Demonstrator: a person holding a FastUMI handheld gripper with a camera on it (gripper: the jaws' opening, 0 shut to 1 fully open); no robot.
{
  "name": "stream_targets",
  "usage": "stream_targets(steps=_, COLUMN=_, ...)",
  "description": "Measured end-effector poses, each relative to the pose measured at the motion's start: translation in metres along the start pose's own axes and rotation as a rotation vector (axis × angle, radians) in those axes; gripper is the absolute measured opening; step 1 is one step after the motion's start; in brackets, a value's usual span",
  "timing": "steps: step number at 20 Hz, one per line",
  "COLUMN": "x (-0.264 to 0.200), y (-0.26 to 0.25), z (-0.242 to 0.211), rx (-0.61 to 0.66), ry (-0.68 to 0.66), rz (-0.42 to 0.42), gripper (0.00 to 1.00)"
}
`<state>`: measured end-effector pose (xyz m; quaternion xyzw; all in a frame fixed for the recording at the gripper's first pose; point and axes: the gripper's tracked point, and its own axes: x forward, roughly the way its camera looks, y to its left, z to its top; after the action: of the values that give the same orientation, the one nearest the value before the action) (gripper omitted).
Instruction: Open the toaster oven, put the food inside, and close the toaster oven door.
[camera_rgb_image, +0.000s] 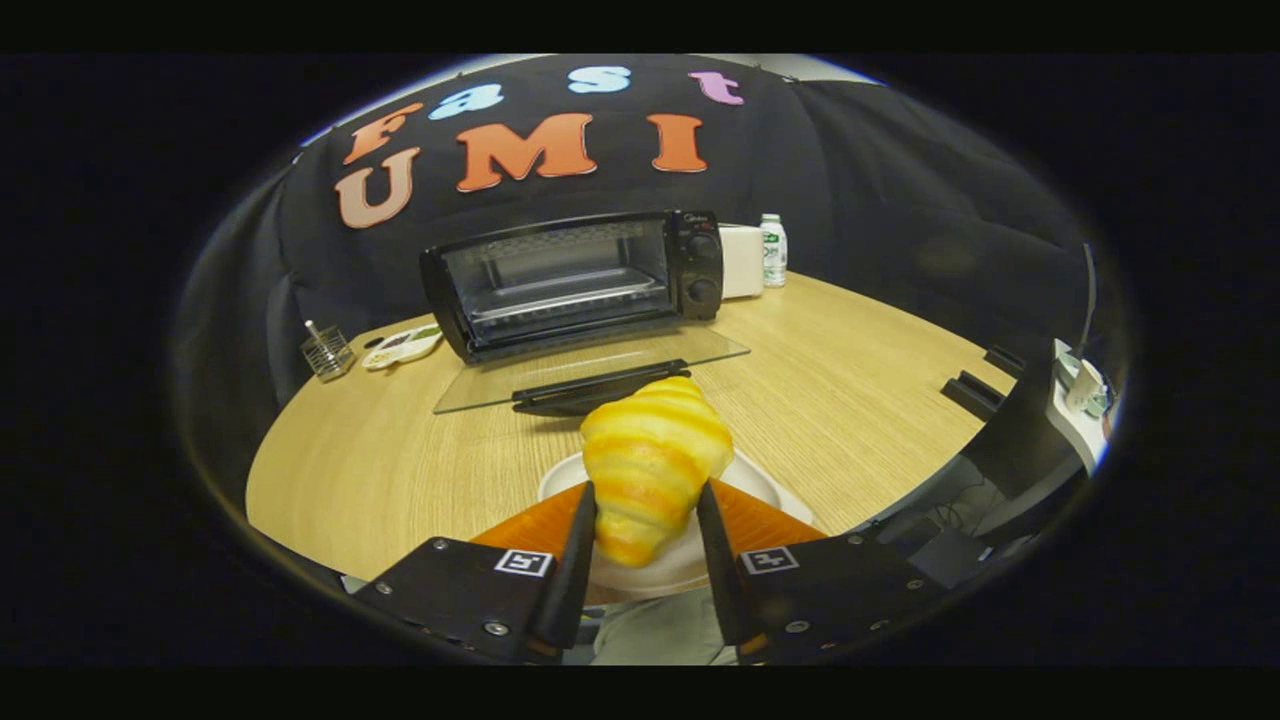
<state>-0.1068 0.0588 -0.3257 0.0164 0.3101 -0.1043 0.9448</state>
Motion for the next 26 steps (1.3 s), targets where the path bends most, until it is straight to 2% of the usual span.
stream_targets(steps=5, x=0.003, y=0.02, z=0.041, rx=0.042, ry=-0.078, rz=0.083, gripper=0.53)
stream_targets(steps=8, x=0.014, y=0.049, z=0.065, rx=0.075, ry=-0.112, rz=0.167, gripper=0.54)
stream_targets(steps=18, x=0.097, y=0.123, z=0.134, rx=0.314, ry=-0.085, rz=0.428, gripper=0.53)
stream_targets(steps=26, x=0.167, y=0.133, z=0.159, rx=0.469, ry=-0.039, rz=0.451, gripper=0.53)
